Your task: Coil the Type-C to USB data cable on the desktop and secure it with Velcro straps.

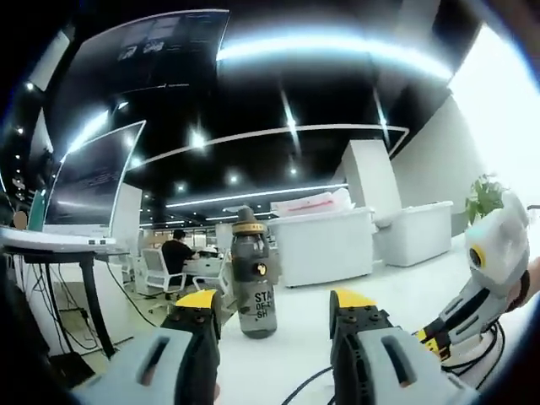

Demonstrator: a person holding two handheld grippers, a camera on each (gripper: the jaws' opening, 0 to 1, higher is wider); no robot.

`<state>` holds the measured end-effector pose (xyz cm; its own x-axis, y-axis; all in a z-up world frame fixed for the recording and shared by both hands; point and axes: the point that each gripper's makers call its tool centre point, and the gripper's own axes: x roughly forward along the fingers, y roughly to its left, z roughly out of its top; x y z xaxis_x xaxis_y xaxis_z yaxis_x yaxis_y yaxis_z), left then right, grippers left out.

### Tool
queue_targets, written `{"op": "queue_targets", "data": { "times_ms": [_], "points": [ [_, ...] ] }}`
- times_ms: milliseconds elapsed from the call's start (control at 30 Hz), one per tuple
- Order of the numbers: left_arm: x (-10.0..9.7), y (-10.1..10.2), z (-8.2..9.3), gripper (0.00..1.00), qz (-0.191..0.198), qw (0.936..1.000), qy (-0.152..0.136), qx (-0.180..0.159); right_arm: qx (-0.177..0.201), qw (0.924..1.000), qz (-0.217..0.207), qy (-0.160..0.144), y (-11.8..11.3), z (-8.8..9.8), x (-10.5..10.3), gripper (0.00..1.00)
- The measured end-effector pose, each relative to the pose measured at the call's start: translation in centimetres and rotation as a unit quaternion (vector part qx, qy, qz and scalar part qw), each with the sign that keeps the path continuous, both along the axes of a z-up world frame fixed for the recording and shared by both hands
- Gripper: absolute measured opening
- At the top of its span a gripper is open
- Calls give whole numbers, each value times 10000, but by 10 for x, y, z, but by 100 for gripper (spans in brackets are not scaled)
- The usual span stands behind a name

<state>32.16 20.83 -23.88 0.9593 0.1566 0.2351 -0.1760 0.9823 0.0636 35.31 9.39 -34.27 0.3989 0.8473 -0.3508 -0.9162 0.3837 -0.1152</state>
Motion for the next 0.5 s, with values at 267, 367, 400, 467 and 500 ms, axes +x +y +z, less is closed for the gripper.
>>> {"op": "queue_targets", "data": {
  "times_ms": [267, 367, 400, 467, 500],
  "points": [
    [-3, -37, 24, 53, -1050, 9922, -580, -336, 1186, 9885, -542, -765, -77, 90, -13, 1],
    [-9, -82, 38, 53, -2003, 9756, -879, -188, 1570, 9789, -670, -1126, -111, 124, -24, 1],
    [-9, -94, 40, 53, -2211, 9711, -892, -141, 1693, 9755, -730, -1203, -122, 134, -26, 1],
    [-6, -115, 40, 53, -2557, 9636, -771, 75, 1740, 9744, -724, -1226, -138, 143, -33, 1],
    [-4, -126, 39, 53, -2743, 9590, -706, 87, 1857, 9701, -819, -1330, -153, 152, -35, 1]
  ]
}}
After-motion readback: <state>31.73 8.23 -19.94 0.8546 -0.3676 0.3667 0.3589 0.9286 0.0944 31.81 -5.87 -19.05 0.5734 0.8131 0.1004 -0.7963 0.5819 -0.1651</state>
